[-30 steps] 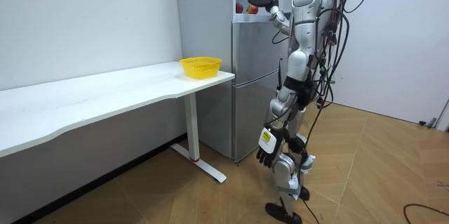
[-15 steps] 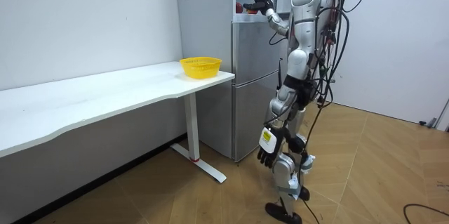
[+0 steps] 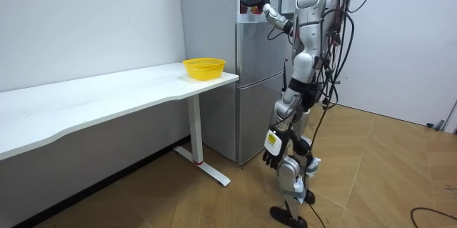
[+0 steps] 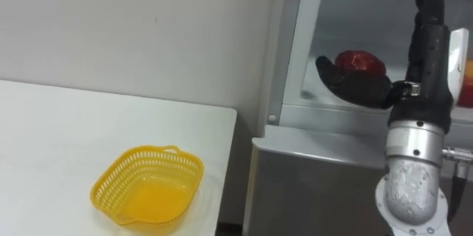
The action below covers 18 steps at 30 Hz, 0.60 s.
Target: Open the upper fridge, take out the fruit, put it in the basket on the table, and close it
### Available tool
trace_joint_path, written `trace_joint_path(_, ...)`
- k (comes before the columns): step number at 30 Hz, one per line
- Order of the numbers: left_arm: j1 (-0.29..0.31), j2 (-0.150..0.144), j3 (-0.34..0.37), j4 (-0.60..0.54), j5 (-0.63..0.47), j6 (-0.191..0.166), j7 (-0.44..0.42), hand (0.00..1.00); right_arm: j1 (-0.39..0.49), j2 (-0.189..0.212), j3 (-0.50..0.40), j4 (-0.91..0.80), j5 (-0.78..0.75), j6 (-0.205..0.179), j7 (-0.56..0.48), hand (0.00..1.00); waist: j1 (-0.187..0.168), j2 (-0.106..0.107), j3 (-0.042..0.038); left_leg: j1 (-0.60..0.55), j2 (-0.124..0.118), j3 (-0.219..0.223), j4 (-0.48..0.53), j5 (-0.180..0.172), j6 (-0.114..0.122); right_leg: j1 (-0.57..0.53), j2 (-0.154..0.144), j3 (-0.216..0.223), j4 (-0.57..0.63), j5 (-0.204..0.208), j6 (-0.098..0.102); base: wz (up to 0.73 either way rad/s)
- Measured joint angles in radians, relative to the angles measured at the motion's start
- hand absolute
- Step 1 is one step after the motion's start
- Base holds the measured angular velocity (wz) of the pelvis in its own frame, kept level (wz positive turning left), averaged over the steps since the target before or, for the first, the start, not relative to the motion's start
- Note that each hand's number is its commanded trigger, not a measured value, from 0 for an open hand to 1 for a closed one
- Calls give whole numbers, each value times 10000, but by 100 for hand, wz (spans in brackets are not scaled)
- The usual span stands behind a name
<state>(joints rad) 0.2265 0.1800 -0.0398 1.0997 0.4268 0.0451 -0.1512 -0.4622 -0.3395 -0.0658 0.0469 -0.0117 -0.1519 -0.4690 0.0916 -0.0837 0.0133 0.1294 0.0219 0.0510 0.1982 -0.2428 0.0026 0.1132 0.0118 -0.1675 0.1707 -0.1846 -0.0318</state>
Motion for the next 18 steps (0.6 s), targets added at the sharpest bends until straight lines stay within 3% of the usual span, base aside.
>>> trace_joint_path(9,21,-3,172,-31,190,250,-201,0,-513,-80,0,1355,523,232,215,0,14,-53,-75,-37,-27,-115,82,3,2,77,-38,-133,31,0,0,4)
trace_joint_path(18,120,3,171,-414,189,393,-383,0,-513,-113,20,1472,858,452,959,0,-10,-37,-109,-31,-27,-124,86,7,3,94,-36,-125,50,0,0,0)
